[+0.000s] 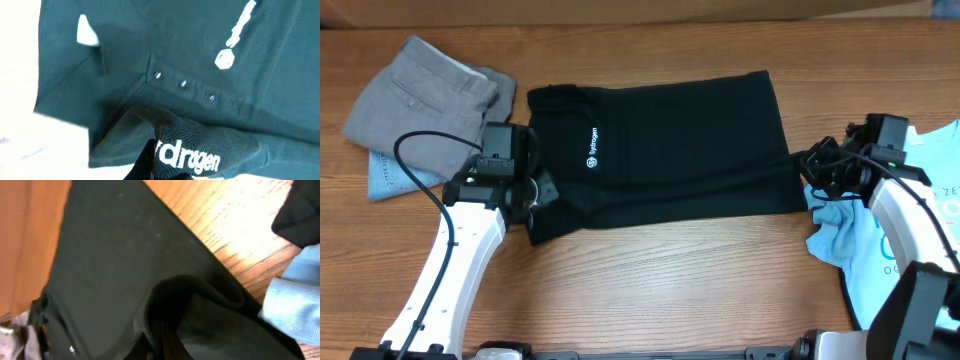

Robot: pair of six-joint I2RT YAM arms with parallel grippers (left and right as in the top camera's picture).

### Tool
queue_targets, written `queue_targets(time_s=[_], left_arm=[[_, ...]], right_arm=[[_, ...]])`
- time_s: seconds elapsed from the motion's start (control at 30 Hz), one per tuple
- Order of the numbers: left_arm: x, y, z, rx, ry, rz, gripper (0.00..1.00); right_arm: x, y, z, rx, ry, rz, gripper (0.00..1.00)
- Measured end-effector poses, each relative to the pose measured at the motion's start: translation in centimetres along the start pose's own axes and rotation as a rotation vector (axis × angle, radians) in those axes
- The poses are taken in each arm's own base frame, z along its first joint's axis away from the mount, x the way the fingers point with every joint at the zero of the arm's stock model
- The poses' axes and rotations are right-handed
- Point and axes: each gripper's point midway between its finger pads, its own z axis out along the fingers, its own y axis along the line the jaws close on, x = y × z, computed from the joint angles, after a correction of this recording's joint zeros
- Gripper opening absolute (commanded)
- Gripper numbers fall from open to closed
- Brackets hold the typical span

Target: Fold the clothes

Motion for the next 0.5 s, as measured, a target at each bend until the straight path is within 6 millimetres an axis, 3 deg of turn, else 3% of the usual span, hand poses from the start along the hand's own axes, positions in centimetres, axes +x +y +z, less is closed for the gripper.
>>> queue_targets(time_s=[0.27, 0.33, 0.37, 0.4, 0.43, 0.5], left_arm=[[-1.9, -1.1, 0.0, 0.040, -0.078, 0.036, 0.04], [-2.1, -1.1, 0.0, 0.040, -0.086, 0.043, 0.06], [-2.1, -1.1, 0.0, 0.040, -0.086, 0.045, 0.08], [-2.1, -1.1, 0.0, 0.037, -0.087, 0.048, 0.16], [-2.1, -1.0, 0.0, 0.036, -0.088, 0.053, 0.30], [-2.2, -1.0, 0.0, 0.031, -0.091, 0.056, 0.47]], right_arm=[[-1.0, -0.1, 0.2, 0.011, -0.044, 0.008, 0.08], [-1.2, 0.0, 0.2, 0.011, -0.052, 0.011, 0.21], [-1.3, 0.1, 0.2, 0.009, -0.059, 0.010, 0.40], [-1.5, 0.1, 0.2, 0.008, -0.065, 0.010, 0.56], [-1.5, 0.1, 0.2, 0.007, -0.068, 0.006, 0.64], [-1.5, 0.1, 0.2, 0.009, -0.068, 0.004, 0.67]])
